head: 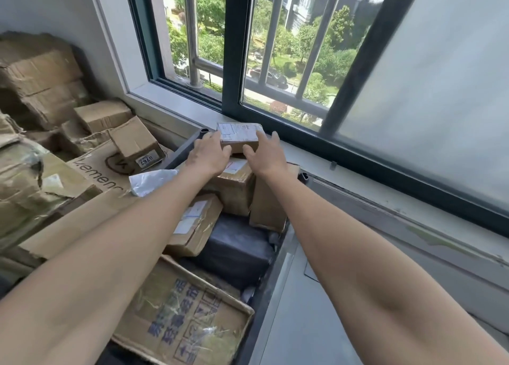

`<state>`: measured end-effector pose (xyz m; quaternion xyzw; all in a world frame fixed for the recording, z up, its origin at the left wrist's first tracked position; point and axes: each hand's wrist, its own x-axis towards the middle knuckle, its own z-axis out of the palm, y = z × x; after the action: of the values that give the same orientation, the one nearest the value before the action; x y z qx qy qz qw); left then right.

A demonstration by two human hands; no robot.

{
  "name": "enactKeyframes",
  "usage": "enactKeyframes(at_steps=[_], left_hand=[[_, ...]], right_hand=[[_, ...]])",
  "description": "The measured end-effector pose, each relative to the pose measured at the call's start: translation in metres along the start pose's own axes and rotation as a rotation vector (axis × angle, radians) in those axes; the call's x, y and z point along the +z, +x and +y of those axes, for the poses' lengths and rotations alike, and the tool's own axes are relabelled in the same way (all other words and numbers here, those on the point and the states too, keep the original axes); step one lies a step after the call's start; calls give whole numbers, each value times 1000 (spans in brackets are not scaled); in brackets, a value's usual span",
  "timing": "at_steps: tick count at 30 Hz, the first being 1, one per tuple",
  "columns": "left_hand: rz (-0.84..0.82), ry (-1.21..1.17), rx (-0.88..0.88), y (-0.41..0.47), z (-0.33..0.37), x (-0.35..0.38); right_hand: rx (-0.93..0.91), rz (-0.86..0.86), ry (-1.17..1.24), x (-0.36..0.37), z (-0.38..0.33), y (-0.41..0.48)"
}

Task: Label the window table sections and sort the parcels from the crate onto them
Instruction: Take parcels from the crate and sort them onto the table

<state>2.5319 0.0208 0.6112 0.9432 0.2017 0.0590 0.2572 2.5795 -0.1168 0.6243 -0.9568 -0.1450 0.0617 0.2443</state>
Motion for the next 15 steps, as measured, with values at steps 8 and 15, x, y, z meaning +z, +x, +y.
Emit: enactKeyframes(at_steps=[8,15], left_hand=[[85,-316,-79,0,-2,2],[214,-454,-136,-18,7,-3]], right_hand=[[56,13,266,-3,2,1],[166,143,389,-14,9,-14]])
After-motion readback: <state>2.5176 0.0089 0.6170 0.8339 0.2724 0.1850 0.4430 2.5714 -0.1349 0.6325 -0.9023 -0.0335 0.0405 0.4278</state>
